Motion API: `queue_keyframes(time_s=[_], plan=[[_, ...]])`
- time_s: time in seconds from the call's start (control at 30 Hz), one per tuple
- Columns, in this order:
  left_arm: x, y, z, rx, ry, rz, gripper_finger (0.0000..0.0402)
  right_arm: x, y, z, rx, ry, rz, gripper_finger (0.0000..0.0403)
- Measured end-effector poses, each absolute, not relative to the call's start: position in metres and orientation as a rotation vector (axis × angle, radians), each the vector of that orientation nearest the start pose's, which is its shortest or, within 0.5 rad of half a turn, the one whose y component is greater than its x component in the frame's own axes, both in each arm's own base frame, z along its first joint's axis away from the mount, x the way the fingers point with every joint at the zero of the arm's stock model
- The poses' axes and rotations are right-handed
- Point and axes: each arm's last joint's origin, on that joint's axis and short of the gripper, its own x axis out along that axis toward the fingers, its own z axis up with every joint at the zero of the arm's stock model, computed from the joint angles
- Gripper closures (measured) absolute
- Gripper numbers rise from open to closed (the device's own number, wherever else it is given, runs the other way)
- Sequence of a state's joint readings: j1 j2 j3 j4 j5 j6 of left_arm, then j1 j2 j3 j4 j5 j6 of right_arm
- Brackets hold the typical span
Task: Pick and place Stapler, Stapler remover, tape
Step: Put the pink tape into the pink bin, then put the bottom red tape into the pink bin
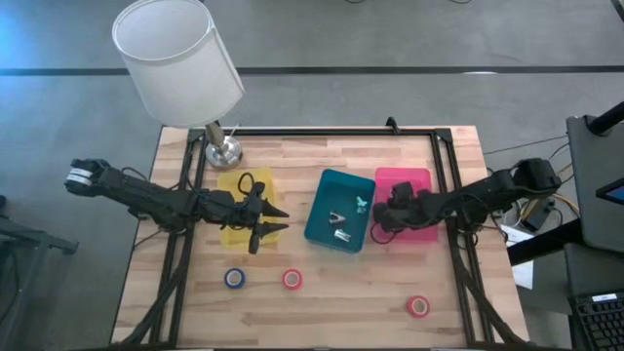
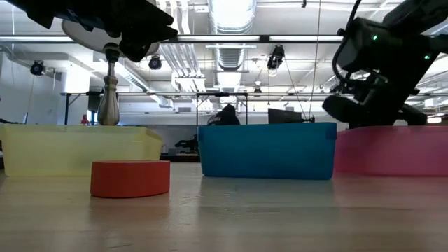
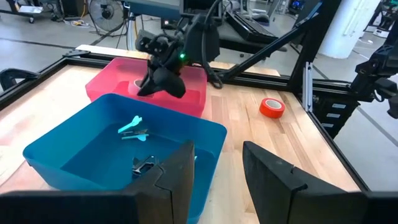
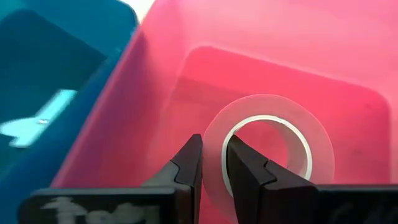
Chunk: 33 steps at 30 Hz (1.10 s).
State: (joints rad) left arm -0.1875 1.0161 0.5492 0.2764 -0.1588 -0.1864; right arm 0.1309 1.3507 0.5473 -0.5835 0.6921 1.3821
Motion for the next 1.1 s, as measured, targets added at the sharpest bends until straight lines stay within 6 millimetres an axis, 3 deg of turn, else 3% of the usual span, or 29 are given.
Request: queue_keyframes(time_s=[0.23, 0.77, 1.1], plan=[[0.218, -0.037, 0.253, -0.154, 0.190, -0.011, 0.0261, 0.199, 0.003, 0.129, 0.638, 0.804, -1.173, 0.0349], [0.218, -0.037, 0.253, -0.154, 0.190, -0.011, 0.0261, 0.205, 0.002, 0.133, 0.587, 0.848, -1.117, 0.0347], [0.218, -0.037, 0.253, -0.154, 0.190, -0.011, 0.0261, 0.205, 0.002, 0.134, 0.580, 0.850, -1.113, 0.0288]])
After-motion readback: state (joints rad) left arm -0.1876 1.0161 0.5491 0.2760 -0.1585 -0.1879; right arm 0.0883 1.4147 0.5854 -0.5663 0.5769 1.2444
